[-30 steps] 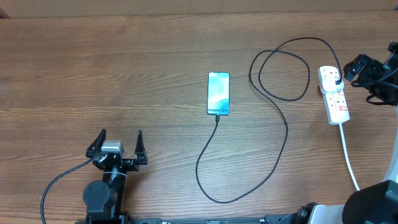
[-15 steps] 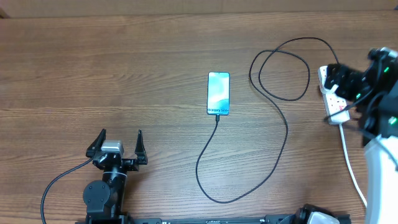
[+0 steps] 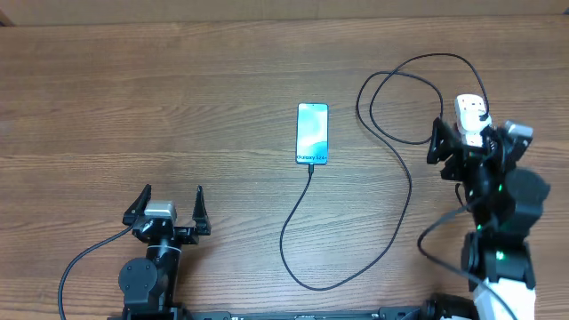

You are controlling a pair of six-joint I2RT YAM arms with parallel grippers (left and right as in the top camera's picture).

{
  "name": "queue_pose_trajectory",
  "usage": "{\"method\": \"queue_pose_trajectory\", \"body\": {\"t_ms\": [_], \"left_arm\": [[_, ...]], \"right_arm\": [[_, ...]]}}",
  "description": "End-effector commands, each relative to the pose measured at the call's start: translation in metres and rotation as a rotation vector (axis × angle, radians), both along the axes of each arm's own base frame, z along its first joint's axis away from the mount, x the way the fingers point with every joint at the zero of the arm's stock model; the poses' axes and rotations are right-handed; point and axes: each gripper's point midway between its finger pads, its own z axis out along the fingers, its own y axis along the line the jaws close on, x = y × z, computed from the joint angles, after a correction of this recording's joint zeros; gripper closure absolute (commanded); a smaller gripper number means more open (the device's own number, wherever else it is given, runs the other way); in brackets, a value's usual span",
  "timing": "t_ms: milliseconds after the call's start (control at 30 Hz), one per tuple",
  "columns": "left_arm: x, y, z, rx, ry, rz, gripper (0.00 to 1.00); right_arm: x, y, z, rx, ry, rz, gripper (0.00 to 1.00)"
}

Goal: Plug charger to phone and switch on socket

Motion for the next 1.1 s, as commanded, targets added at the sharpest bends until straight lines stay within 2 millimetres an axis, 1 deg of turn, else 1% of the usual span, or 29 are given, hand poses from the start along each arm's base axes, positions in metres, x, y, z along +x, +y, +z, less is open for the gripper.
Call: {"method": "queue_pose_trajectory", "body": {"t_ms": [0, 200, 500, 833, 1067], "left_arm": [[0.000, 0.003, 0.000, 0.001, -0.003, 0.013, 0.00], [0.000, 0.003, 0.000, 0.001, -0.003, 0.013, 0.00], [0.000, 0.003, 0.000, 0.001, -0.003, 0.013, 0.00], [0.000, 0.003, 0.000, 0.001, -0.003, 0.013, 0.00], [0.000, 0.003, 0.000, 0.001, -0.003, 0.013, 0.00]], "right_arm": [[-0.014, 0.009, 0.005, 0.005, -0.062, 0.018, 0.00], [-0.034, 0.016, 0.005, -0.004, -0.120, 0.031, 0.00], [-0.057, 0.020, -0.009, -0.004, -0.187, 0.031, 0.00], [-0.060, 0.020, -0.032, 0.008, -0.166, 0.030, 0.00], [-0.060, 0.020, -0.038, 0.014, -0.148, 0.029, 0.00]]}}
